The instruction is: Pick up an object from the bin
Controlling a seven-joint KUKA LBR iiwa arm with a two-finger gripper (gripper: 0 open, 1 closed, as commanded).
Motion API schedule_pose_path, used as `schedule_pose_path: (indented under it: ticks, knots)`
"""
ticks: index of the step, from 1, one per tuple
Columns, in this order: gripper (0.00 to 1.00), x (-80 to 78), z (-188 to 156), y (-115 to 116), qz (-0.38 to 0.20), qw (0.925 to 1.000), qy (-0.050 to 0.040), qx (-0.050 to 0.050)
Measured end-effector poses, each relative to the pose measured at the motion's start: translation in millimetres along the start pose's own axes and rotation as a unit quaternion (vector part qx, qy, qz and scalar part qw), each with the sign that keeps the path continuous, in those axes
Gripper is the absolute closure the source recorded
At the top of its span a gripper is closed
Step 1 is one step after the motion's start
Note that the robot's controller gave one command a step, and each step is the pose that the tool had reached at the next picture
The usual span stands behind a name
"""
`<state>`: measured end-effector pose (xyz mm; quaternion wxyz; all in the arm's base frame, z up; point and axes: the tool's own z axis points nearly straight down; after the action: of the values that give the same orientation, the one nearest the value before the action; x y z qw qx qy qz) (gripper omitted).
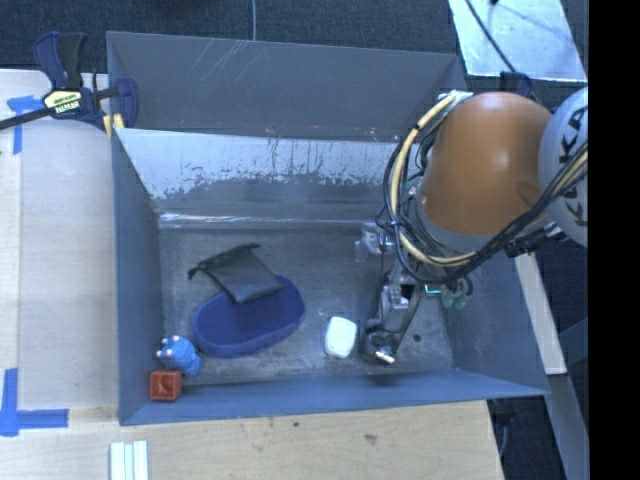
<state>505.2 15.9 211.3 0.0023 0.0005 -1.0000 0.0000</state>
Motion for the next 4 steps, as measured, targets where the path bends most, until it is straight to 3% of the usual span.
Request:
schedule_pose_path:
  ticks: [1,4]
  knots:
    - [0.0,-33.0,142.4,-68.7,-0.079,0.9967,0.02,-0.007]
    - [0.0,-33.0,138.0,-67.6,-0.077,0.9968,0.0212,-0.009]
